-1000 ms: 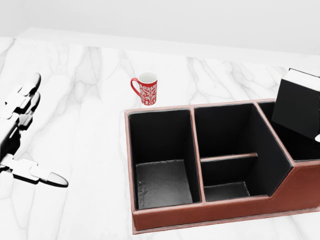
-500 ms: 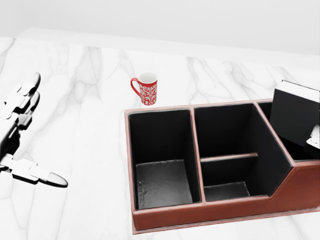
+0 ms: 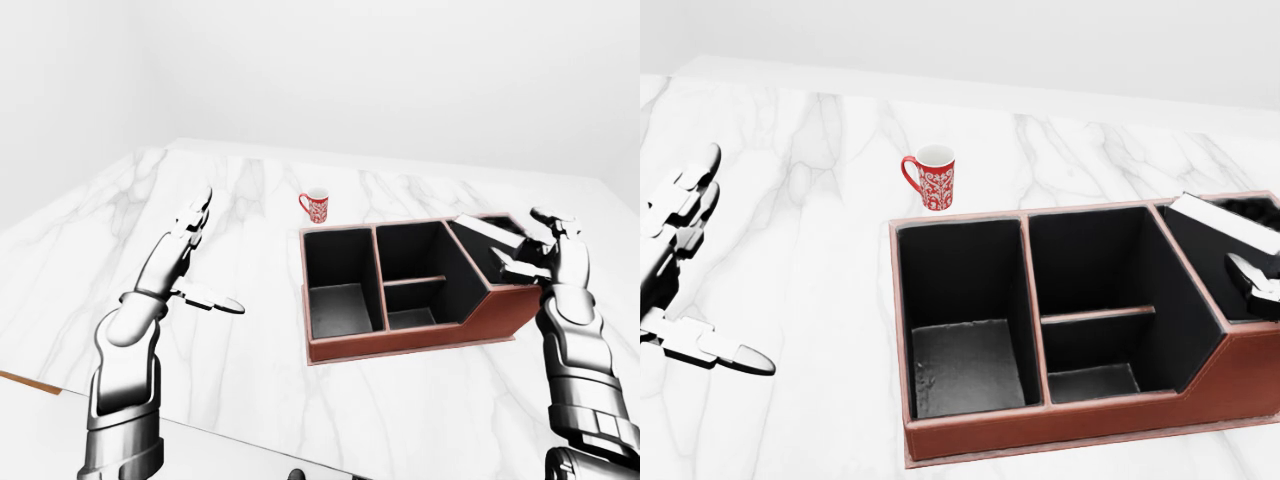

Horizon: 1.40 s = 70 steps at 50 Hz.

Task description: Pick up the book and place it in the right compartment of the caddy.

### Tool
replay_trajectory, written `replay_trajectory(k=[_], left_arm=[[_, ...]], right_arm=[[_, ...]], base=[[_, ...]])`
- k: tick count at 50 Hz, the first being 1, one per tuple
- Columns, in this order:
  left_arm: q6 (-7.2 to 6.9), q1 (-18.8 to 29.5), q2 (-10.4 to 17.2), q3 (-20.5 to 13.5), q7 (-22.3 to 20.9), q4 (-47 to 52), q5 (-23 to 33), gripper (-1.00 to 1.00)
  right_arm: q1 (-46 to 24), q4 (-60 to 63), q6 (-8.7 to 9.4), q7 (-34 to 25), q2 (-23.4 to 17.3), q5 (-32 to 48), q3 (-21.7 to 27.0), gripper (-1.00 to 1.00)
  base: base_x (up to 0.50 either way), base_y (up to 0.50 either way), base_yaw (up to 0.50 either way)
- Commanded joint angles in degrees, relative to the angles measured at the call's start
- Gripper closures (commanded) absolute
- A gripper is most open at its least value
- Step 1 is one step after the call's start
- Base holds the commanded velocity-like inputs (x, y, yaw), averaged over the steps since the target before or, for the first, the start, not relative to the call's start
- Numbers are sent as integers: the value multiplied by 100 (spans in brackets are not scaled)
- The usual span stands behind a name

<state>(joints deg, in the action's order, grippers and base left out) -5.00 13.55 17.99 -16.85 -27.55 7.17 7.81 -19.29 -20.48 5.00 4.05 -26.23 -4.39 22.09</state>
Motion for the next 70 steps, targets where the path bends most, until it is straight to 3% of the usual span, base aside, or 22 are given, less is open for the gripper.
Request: replay_trajectory(k=[1,19,31,41,49,53,60,63,66,70], left_arm=[[0,28,9,8,-11,-12,14,-100],[0,16,1,19,-12,-34,19,-100],[0,71,21,3,-1,47,9,-100],[0,207,164,-208,-79,1148,-78,-100],[0,414,313,-369,-197,2975,-106,-100],[0,765,419,-617,-155,3873,-305,-100],[0,1953,936,-1374,308,5169,-1050,-100],[0,2304,1240,-1665,713,5280,-1713,-100],[0,2375,1713,-2005,1671,5283,-3010,-100],[0,2569,2430,-2879,3600,5283,-5661,-100]], right_arm=[[-30,-3,0,73,-18,-197,71,-100],[61,-69,0,44,43,-202,110,-100],[273,968,0,59,9,-248,330,-100],[603,2750,0,-50,-74,-604,1048,-100],[838,3959,0,-180,-189,-1133,1786,-100],[960,4665,0,-218,-330,-1646,2435,-100],[1219,5280,0,-148,-901,-3149,4043,-100],[1467,5365,0,-73,-1075,-3680,4692,-100],[1729,5390,0,-63,-1238,-4286,5275,-100],[2172,5222,0,-131,-1456,-5037,6271,-100]], base=[[0,0,0],[0,0,0],[0,0,0],[0,0,0],[0,0,0],[0,0,0],[0,0,0],[0,0,0],[0,0,0],[0,0,0]])
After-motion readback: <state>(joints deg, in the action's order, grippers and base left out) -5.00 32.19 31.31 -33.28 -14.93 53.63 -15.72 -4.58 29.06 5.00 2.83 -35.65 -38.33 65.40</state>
